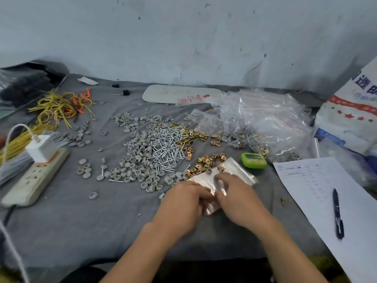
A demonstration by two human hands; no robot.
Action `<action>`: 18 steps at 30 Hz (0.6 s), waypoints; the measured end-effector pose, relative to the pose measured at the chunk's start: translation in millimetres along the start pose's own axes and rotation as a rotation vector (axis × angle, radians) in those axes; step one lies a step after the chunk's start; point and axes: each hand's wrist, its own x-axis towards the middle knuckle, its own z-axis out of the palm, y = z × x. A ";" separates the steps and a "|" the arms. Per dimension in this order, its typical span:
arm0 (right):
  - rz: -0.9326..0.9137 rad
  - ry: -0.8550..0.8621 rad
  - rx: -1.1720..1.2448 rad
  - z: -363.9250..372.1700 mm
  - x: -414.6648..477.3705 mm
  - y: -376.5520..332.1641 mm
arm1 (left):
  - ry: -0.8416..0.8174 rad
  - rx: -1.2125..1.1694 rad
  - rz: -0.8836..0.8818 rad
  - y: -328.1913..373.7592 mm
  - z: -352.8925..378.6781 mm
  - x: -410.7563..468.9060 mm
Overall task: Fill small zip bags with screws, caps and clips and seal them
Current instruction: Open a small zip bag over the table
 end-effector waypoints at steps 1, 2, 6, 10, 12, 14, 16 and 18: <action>-0.002 -0.068 -0.074 5.7 -0.3 -6.1 | -0.011 -0.015 -0.025 -1.8 -1.0 -1.2; 0.016 -0.121 -0.143 9.1 0.4 -10.7 | -0.006 -0.033 -0.054 -4.2 -1.4 -2.5; 0.103 -0.224 -0.188 5.4 8.5 -23.7 | 0.104 -0.025 -0.093 -11.9 -2.1 -5.0; 0.109 -0.189 -0.139 2.1 14.1 -26.9 | 0.080 0.090 -0.003 -17.8 0.1 -5.1; 0.096 -0.130 -0.136 3.9 15.3 -25.3 | 0.080 0.138 -0.023 -23.2 1.9 -5.4; 0.096 -0.078 -0.107 5.4 15.7 -23.3 | 0.099 0.179 -0.065 -28.3 2.8 -5.9; 0.116 -0.038 -0.062 6.6 15.0 -22.0 | 0.127 0.182 -0.110 -28.4 2.1 -6.5; 0.140 0.008 -0.061 7.3 13.5 -20.7 | 0.140 0.142 -0.141 -26.4 1.9 -7.0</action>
